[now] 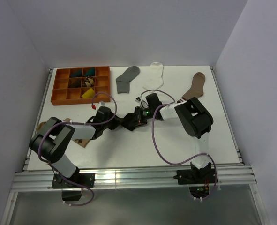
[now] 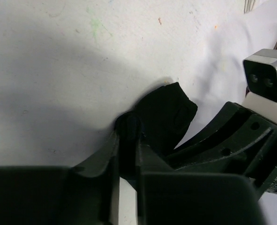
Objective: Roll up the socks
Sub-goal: Roll the sock at the center of the board.
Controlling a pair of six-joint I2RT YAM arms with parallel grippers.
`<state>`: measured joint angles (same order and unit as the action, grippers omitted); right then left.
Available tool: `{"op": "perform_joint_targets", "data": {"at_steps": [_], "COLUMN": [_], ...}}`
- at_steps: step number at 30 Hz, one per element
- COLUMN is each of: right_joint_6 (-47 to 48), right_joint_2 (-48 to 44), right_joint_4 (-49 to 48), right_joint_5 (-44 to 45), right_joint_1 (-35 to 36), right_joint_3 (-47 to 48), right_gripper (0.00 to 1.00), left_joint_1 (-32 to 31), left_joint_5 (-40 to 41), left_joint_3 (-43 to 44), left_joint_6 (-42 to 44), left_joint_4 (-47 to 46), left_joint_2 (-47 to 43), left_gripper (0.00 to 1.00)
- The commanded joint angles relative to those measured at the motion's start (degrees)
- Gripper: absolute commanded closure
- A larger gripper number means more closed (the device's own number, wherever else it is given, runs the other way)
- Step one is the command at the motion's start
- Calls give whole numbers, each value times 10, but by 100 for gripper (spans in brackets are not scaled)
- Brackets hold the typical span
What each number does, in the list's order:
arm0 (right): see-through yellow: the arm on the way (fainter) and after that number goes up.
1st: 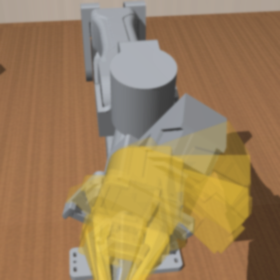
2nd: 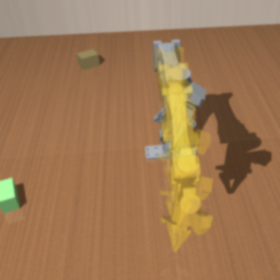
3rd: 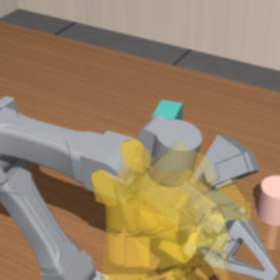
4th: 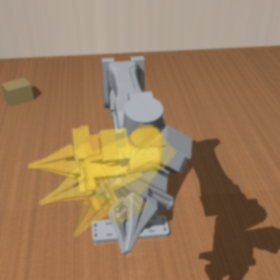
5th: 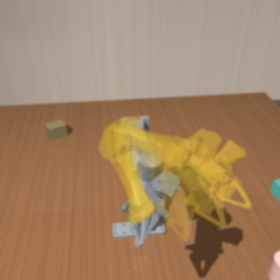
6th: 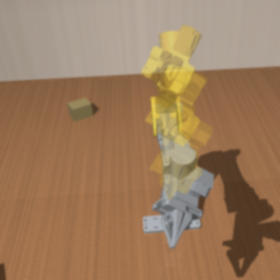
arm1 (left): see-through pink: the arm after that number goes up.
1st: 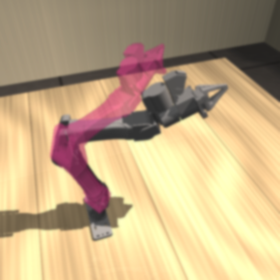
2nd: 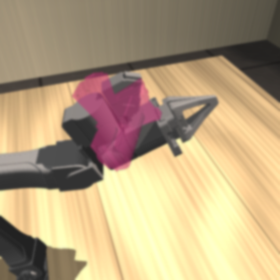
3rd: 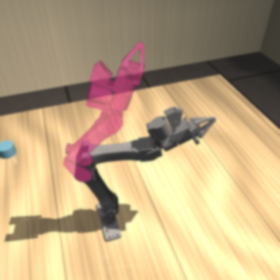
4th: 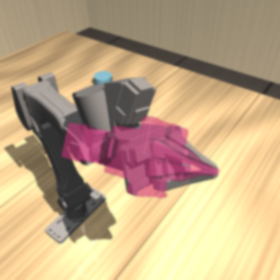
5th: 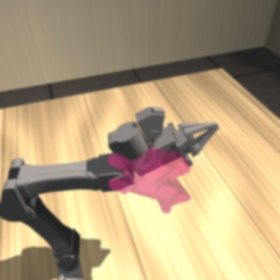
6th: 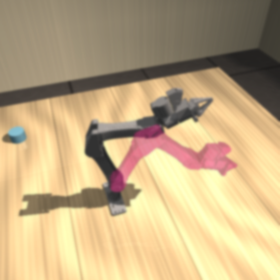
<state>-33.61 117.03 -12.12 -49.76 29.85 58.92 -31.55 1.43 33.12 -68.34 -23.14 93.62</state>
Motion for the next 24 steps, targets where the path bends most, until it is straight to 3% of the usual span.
{"op": "perform_joint_targets", "data": {"at_steps": [1, 2, 4, 8, 16, 24], "right_joint_6": [46, 60, 76, 124, 250, 349], "right_joint_2": [-27, -37, -71, -136, -262, -277], "right_joint_4": [45, 48, 60, 75, 56, 2], "right_joint_5": [83, 98, 121, 198, 424, 536], "right_joint_1": [1, 2, 3, 18, 96, 181], "right_joint_3": [-27, -28, -32, -47, -94, -116], "right_gripper": [83, 74, 67, 52, 44, 40], "left_joint_1": [-12, -13, -15, -18, -25, -28], "left_joint_5": [9, 9, 16, 28, 42, 33], "left_joint_3": [13, 16, 25, 40, 69, 84], "left_joint_6": [23, 31, 39, 59, 99, 113], "left_joint_4": [63, 72, 84, 108, 146, 159], "left_joint_2": [16, 12, 11, 4, -8, 0], "left_gripper": [92, 94, 100, 100, 100, 100]}}
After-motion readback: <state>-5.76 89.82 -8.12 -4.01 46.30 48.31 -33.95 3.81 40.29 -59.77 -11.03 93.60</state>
